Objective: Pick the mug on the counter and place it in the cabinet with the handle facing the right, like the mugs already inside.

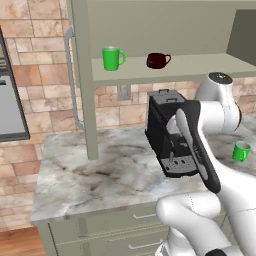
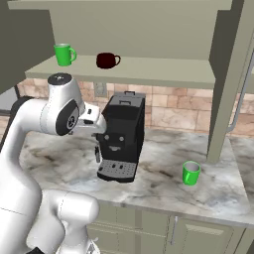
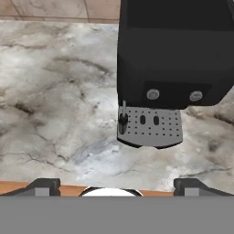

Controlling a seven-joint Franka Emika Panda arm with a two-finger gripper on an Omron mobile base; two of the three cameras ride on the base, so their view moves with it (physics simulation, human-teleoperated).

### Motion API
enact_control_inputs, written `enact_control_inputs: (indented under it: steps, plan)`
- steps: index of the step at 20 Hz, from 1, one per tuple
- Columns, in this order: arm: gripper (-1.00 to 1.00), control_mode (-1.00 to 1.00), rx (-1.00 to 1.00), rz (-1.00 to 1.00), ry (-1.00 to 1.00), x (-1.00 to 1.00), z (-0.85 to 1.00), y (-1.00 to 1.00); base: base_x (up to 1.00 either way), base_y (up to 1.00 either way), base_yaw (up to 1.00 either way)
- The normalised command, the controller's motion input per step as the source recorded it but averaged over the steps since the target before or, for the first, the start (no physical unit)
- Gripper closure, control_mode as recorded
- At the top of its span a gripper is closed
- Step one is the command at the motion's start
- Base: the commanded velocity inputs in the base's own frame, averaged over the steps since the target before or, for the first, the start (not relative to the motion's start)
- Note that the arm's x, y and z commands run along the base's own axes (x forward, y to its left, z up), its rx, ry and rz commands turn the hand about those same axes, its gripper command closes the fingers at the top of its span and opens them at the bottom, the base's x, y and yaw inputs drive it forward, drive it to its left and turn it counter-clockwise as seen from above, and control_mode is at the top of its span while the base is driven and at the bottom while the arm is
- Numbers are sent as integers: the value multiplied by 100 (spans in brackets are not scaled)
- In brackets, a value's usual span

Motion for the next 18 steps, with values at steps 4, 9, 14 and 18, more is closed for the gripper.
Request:
enact_control_inputs:
  steps: [4,9,14,18]
  plan:
    - [-100,-100,-2,0,-1,-9,-25,-31,0,0,0]
    - [-100,-100,-2,0,0,-1,-25,-31,0,0,0]
    - [-100,-100,-1,0,0,0,-20,-35,0,0,0]
    - [-100,-100,-2,0,0,0,-19,-37,0,0,0]
